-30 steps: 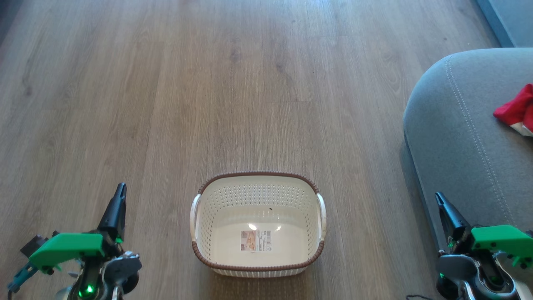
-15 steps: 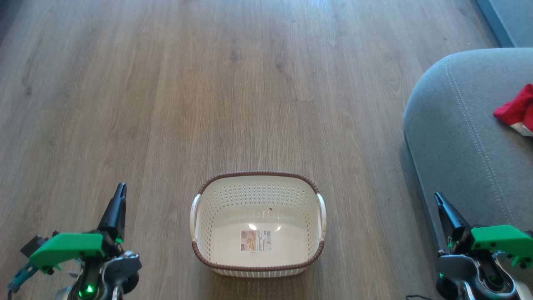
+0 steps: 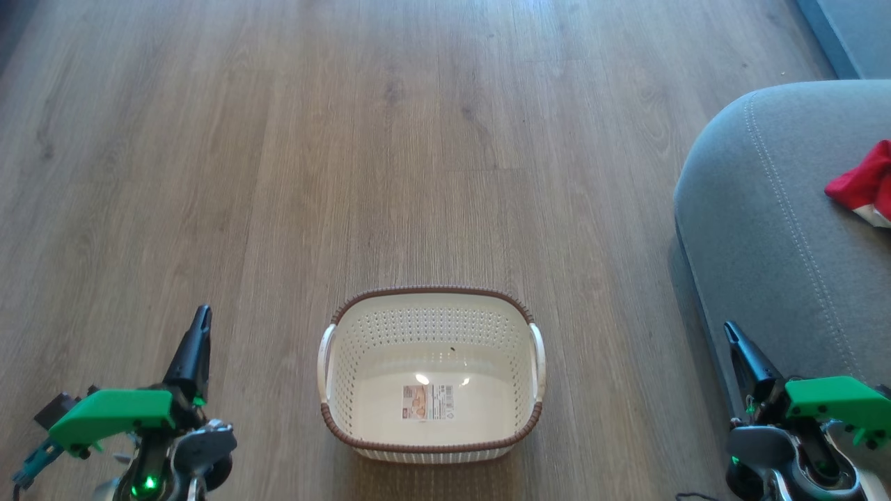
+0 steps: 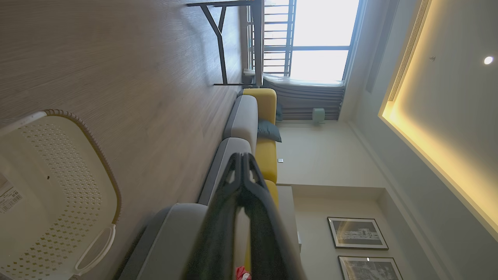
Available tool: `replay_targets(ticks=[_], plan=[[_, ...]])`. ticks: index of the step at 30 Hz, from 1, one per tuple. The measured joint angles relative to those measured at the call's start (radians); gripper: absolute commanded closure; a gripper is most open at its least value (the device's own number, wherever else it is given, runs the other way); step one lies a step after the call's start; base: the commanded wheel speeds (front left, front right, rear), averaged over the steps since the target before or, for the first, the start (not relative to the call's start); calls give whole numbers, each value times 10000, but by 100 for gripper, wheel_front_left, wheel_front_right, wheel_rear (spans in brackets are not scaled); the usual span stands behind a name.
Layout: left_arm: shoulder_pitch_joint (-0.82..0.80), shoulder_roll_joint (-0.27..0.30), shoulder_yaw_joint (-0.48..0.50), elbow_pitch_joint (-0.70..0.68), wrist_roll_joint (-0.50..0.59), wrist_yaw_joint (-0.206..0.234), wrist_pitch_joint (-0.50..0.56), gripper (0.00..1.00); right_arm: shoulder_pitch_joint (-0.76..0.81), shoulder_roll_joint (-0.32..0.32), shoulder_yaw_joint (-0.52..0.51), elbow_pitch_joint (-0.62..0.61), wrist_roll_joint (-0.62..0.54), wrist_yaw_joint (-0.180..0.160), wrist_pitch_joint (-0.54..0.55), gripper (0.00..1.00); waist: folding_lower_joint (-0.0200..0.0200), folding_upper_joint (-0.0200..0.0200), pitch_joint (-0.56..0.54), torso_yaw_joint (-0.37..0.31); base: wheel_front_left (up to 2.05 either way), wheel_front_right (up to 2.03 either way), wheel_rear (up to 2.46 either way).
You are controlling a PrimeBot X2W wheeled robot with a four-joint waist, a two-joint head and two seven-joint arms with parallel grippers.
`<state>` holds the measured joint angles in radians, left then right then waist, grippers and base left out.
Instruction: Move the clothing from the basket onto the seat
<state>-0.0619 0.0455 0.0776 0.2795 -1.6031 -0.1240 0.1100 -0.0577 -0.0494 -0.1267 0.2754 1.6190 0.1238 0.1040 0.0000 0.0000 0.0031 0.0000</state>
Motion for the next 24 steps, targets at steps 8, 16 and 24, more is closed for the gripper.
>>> replay_targets(ticks=[8, 16, 24], plan=[[0, -2, 0, -2, 0, 0, 0, 100, 0, 2, -4, 0, 0, 0, 2, 100, 0, 0, 0, 0, 0, 0, 0], [0, -2, 0, -2, 0, 0, 0, 100, 0, 6, -10, 0, 0, 0, 2, 100, 0, 0, 0, 0, 0, 0, 0], [0, -2, 0, -2, 0, 0, 0, 100, 0, 12, -15, 0, 0, 0, 2, 100, 0, 0, 0, 0, 0, 0, 0]])
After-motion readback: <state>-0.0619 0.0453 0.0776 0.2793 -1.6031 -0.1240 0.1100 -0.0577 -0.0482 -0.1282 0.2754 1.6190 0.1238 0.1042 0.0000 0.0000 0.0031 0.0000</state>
